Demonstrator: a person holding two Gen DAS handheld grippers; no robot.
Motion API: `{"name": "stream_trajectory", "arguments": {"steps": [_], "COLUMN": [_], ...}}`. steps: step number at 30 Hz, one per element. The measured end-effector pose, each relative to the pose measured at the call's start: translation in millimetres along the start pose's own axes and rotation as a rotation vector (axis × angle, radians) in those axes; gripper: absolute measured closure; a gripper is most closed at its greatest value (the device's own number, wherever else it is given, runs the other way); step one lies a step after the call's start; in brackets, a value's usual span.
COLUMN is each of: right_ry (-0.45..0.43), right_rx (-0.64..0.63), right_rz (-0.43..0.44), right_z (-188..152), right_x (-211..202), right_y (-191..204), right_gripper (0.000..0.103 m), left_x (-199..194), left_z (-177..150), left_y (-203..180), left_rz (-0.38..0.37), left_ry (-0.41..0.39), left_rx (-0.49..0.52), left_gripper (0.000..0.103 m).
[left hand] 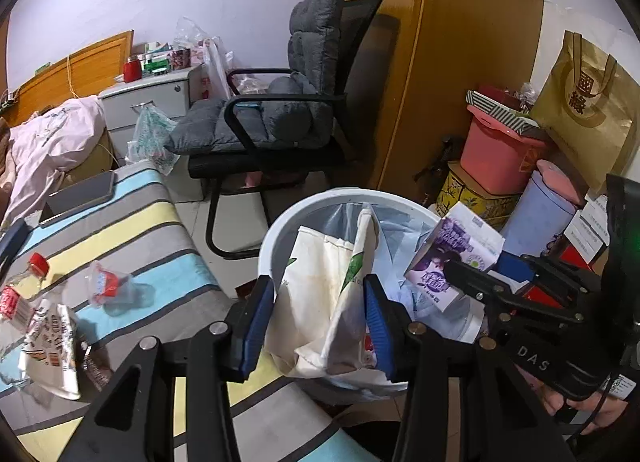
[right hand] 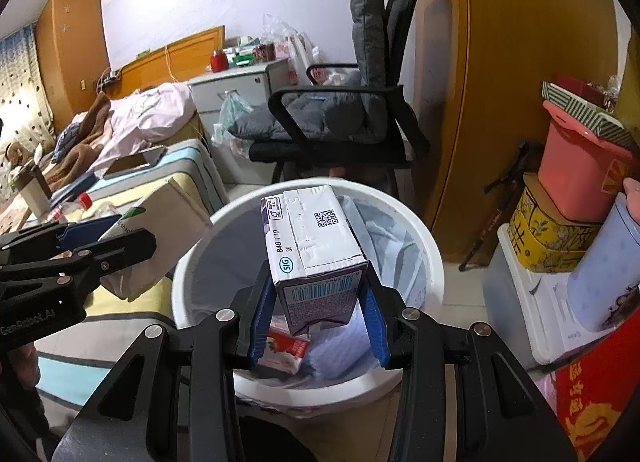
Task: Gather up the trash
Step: 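Open the left gripper over the bin while the right gripper releases the carton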
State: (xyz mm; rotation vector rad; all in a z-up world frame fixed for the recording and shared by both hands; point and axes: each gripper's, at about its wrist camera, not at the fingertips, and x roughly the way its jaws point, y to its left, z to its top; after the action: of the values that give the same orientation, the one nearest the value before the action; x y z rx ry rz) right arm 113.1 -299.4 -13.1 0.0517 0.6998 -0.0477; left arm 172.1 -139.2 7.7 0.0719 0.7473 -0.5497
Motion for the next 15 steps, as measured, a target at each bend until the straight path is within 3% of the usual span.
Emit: {"name": "stream_trajectory", "arguments": {"steps": [8,15], "right_ry": [0.046,0.06], "right_rx": [-0.001,-0.006], "right_rz": [-0.018,-0.03], "right_z": [-2,-3], "right_x": [14,18], "right_y": [-8,-11], "right_gripper": [0.06,0.059], "left_x": [16,21], "left_z": [-2,1], "left_y": [-3,-1], "left_rz": [-0.021,-0.032], "left_ry": [0.031,0.034], "left_rx": [-0.007,-0.018], "left_gripper": [0.054,0.045]}}
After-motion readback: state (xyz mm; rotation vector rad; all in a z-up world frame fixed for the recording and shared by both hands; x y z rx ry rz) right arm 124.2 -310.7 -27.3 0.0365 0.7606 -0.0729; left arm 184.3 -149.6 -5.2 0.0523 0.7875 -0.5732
